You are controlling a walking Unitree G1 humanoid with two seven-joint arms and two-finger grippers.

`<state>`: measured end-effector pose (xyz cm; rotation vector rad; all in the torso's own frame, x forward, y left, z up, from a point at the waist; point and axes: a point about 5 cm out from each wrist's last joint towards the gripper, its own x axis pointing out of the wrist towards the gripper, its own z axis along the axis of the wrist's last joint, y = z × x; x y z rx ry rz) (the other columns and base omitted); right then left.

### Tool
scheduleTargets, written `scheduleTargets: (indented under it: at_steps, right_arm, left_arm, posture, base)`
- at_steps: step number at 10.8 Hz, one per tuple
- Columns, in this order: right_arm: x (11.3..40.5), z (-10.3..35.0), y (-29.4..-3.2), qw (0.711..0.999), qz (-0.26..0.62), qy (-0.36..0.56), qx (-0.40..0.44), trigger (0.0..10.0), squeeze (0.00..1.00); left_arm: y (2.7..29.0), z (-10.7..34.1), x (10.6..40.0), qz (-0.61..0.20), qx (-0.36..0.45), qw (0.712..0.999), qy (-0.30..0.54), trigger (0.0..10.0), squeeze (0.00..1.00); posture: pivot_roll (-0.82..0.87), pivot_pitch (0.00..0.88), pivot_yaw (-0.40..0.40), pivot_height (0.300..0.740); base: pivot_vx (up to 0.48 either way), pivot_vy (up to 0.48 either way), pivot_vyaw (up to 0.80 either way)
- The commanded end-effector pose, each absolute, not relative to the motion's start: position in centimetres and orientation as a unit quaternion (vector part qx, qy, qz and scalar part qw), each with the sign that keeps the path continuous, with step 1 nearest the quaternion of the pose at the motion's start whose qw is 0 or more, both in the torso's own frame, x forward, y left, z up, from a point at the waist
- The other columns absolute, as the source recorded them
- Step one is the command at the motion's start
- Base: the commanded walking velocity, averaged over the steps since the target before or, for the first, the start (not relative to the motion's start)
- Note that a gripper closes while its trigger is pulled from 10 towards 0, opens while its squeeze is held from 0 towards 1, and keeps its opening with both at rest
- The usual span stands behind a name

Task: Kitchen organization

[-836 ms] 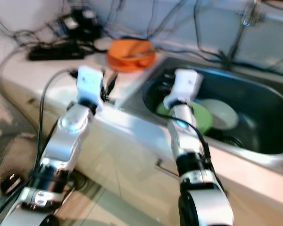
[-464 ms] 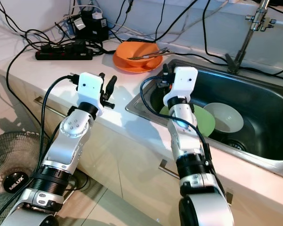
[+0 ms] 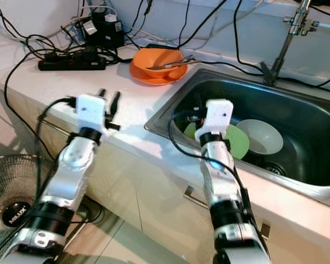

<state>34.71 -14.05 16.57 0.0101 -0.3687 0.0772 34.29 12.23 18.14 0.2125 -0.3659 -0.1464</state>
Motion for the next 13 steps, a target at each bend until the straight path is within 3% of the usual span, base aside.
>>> scheduleTargets:
  at_steps: [1,6,9,13]
  right_arm:
    - [34.4,16.7,-14.1,0.98,0.038,-0.193,-0.005,10.0,0.0]
    - [34.6,17.4,-13.8,0.98,0.027,-0.197,0.008,10.0,0.0]
    - [34.6,17.1,-13.7,0.982,0.021,-0.185,0.013,10.0,0.0]
    - [34.5,17.1,-13.1,0.982,0.031,-0.185,0.012,10.0,0.0]
  left_arm:
    - [12.6,18.2,34.0,-0.063,0.104,0.974,-0.19,10.0,0.0]
    - [12.8,17.3,33.8,-0.052,0.095,0.978,-0.178,10.0,0.0]
    - [12.7,17.1,33.7,-0.052,0.092,0.979,-0.172,10.0,0.0]
    - [12.5,17.2,33.8,-0.056,0.093,0.979,-0.17,10.0,0.0]
  posture:
    - [0.12,0.0,0.04,0.74]
    - [0.12,0.0,0.038,0.74]
    - [0.12,0.0,0.038,0.74]
    - [0.12,0.0,0.038,0.74]
  base:
    - [0.0,0.0,0.0]
    - [0.0,0.0,-0.1]
    - [0.0,0.371,-0.68]
    - [0.0,0.405,0.0]
